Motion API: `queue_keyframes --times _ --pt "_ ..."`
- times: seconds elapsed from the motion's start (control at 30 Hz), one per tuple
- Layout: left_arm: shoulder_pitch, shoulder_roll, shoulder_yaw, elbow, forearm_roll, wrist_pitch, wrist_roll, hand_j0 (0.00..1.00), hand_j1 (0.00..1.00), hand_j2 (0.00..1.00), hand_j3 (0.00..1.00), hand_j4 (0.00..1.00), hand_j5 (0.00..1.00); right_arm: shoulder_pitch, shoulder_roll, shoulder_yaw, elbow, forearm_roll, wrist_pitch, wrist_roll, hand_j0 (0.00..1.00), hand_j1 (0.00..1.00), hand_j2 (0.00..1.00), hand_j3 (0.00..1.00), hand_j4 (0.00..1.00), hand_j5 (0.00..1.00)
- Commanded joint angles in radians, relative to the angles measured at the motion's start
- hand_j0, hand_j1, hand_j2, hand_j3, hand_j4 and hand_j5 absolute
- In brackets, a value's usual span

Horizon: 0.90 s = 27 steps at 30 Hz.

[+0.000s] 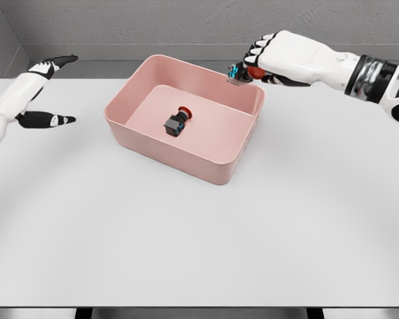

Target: Put the industrial switch in the basket with both arms

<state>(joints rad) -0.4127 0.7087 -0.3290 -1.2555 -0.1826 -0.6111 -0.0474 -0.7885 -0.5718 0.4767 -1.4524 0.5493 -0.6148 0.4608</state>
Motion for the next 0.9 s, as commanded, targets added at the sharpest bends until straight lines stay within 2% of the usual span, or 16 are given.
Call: queue_keyframes --times 0.0,0.1,0.13,0.17,0.2,0.23,0.37,0.43,0.47,0.5,0.57,0.6,0.67,0.87 --pt "0.006 0.026 0.028 -0.005 0.006 0.0 0.0 1.0 1.0 1.0 1.0 1.0 1.0 -0.002 0.03 0.033 -0.011 -0.009 0.004 -0.002 0.57 0.57 0.57 0.57 0.57 0.57" --pt "0.022 0.032 0.028 0.002 0.006 0.0 0.0 1.0 1.0 1.0 1.0 1.0 1.0 -0.021 0.072 0.069 -0.032 -0.008 0.004 -0.002 0.6 0.6 0.6 0.6 0.6 0.6" --pt "0.022 0.032 0.028 0.002 0.006 0.0 0.0 1.0 1.0 1.0 1.0 1.0 1.0 -0.023 0.073 0.074 -0.034 -0.008 0.004 -0.002 0.65 0.65 0.65 0.65 0.65 0.65" --pt "0.022 0.032 0.028 0.002 0.006 0.0 0.0 1.0 1.0 1.0 1.0 1.0 1.0 -0.025 0.073 0.074 -0.036 -0.008 0.004 -0.005 0.83 0.83 0.83 0.83 0.83 0.83" --pt "0.022 0.032 0.028 0.002 0.006 0.0 0.0 1.0 1.0 1.0 1.0 1.0 1.0 -0.025 0.072 0.074 -0.039 -0.009 0.004 -0.005 0.95 0.95 0.95 0.95 0.95 0.95" --pt "0.022 0.032 0.028 0.002 0.005 0.0 0.0 1.0 1.0 1.0 1.0 1.0 1.0 -0.025 0.072 0.074 -0.04 -0.009 0.004 -0.005 1.0 1.0 1.0 1.0 1.0 1.0" --pt "0.022 0.032 0.025 0.002 0.003 0.0 -0.002 1.0 1.0 1.0 1.0 1.0 1.0 -0.022 0.056 0.063 -0.042 -0.009 0.004 -0.005 1.0 1.0 1.0 1.0 1.0 1.0" --pt "0.022 0.032 0.025 0.001 0.003 0.0 -0.002 1.0 1.0 1.0 1.0 1.0 1.0 -0.017 -0.029 0.025 -0.011 -0.011 0.004 -0.005 1.0 1.0 1.0 1.0 1.0 1.0" --pt "0.023 0.032 0.025 0.005 0.002 0.0 -0.002 1.0 1.0 1.0 1.0 1.0 1.0 0.002 -0.057 -0.023 0.023 -0.012 0.004 -0.005 1.0 1.0 1.0 1.0 1.0 1.0" --pt "0.023 0.032 0.024 0.005 0.0 0.0 0.0 1.0 1.0 1.0 1.0 1.0 1.0 0.011 -0.088 -0.029 0.034 -0.014 0.004 -0.008 1.0 1.0 1.0 1.0 1.0 1.0" --pt "0.023 0.032 0.024 0.001 0.0 0.0 -0.002 1.0 1.0 1.0 1.0 1.0 1.0 0.038 -0.123 -0.032 0.037 -0.017 0.004 -0.011 1.0 1.0 1.0 1.0 1.0 1.0" --pt "0.023 0.032 0.021 -0.001 -0.002 0.0 -0.002 1.0 1.0 1.0 1.0 1.0 1.0 0.074 -0.138 -0.079 0.04 -0.022 0.004 -0.011 1.0 1.0 1.0 1.0 1.0 1.0" --pt "0.046 0.034 0.021 -0.007 -0.002 0.0 -0.002 1.0 1.0 1.0 1.0 1.0 1.0 0.084 -0.143 -0.095 0.084 -0.022 0.004 -0.011 1.0 1.0 1.0 1.0 1.0 1.0" --pt "0.048 0.034 0.021 -0.01 -0.002 0.0 -0.002 1.0 1.0 1.0 1.0 1.0 1.0 0.086 -0.172 -0.119 0.093 -0.023 0.004 -0.013 1.0 1.0 1.0 1.0 1.0 1.0"
